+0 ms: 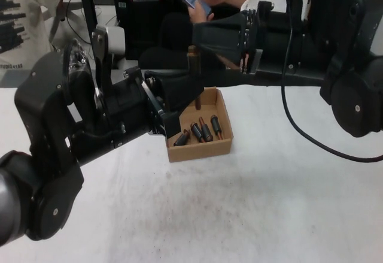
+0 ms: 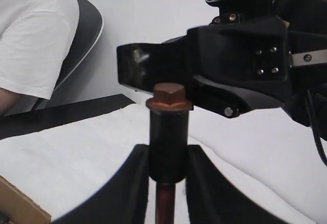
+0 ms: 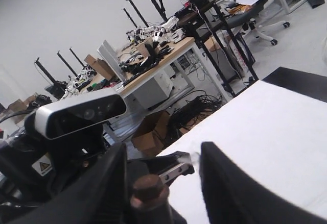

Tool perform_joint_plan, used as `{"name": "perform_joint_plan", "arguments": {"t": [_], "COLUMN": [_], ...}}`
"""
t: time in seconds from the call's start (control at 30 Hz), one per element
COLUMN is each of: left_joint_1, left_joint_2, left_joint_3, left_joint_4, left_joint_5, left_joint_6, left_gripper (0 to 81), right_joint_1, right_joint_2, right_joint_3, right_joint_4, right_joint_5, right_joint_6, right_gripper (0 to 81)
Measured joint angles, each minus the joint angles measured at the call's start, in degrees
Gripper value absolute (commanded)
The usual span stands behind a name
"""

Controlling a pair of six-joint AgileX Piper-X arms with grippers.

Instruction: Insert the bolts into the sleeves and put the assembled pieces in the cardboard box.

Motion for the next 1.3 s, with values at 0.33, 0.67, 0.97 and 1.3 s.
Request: {"name": "perform_joint_plan", "arguments": {"t": [0.33, 0.67, 0.97, 1.3], "left_joint_1": [0.00, 1.89, 1.89, 4.17], "left_joint_2": [0.00, 0.85, 10.86, 22.47], "left_joint_3": [0.00, -3.45, -14.90, -25.27], "left_joint_4": [0.14, 17.05, 27.87, 31.76], "left_joint_5": [0.16, -4.60, -9.01, -10.58], "left_joint_6": [0.00, 14.52, 23.13, 28.93], "left_gripper": [0.3, 0.3, 0.3, 0.3], "right_joint_1": [-4.76, -13.82, -13.79, -13.40], "right_joint_2": [0.00, -1.64, -10.08, -17.57], "right_joint_3": [0.00, 0.00, 0.00, 0.94], "right_joint_4": [-2.00, -8.46, -13.91, -12.86], "right_joint_5": [4.47, -7.80, -17.26, -18.55], "right_joint_6": [0.59, 11.99, 20.41, 20.78], "right_gripper": [32.6, 0.8, 0.8, 0.8]}}
